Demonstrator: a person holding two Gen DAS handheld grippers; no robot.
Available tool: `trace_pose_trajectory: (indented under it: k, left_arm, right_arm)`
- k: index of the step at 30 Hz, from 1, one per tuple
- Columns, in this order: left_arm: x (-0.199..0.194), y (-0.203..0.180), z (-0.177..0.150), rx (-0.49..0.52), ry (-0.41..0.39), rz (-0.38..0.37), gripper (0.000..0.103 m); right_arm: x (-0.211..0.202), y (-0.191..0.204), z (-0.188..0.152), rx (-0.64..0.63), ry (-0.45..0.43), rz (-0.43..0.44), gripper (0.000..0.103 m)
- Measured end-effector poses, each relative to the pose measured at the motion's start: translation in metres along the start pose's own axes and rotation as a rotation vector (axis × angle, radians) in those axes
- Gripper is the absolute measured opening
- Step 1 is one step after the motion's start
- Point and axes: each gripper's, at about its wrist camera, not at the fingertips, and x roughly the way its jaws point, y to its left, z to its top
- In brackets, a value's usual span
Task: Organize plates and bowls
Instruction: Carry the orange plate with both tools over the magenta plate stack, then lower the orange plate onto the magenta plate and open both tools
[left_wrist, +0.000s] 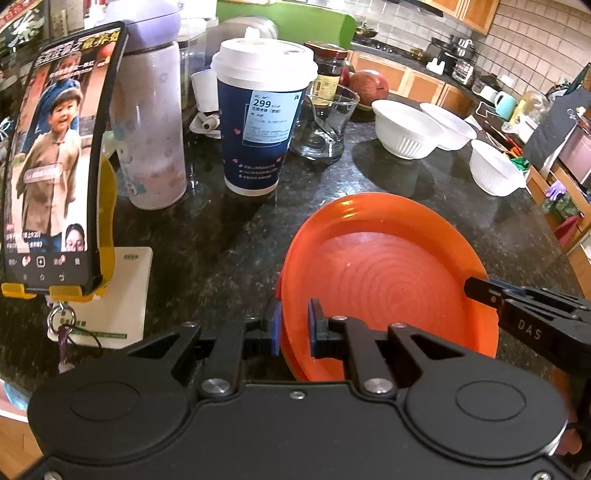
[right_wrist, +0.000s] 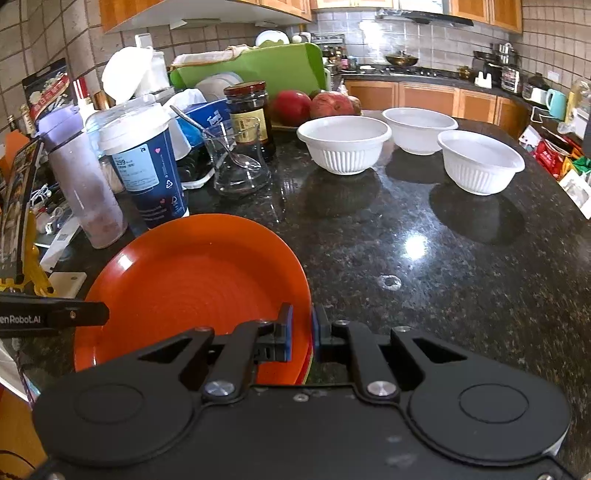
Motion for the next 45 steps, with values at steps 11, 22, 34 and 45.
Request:
trace_pose_trajectory:
  k: [11, 22, 34, 45]
  left_arm:
    - [0.001, 0.006, 0.002, 0.014, 0.002, -0.033, 0.019]
    - [0.001, 0.008, 0.0, 0.024, -0.004, -0.03, 0.019]
    - [0.0, 0.01, -0.002, 0.02, -0.002, -0.038, 0.019]
    - [0.006, 0.011, -0.013, 0.011, 0.026, -0.043, 0.019]
  right_arm:
    - [0.001, 0.006, 0.001, -0.004, -0.003, -0.011, 0.012]
    - [0.002, 0.01, 0.003, -0.011, 0.002, 0.007, 0.013]
    - [-0.001, 0.013, 0.001, -0.012, 0.001, 0.013, 0.013]
    - [-0.006, 0.018, -0.002, -0.024, 0.0, 0.016, 0.013]
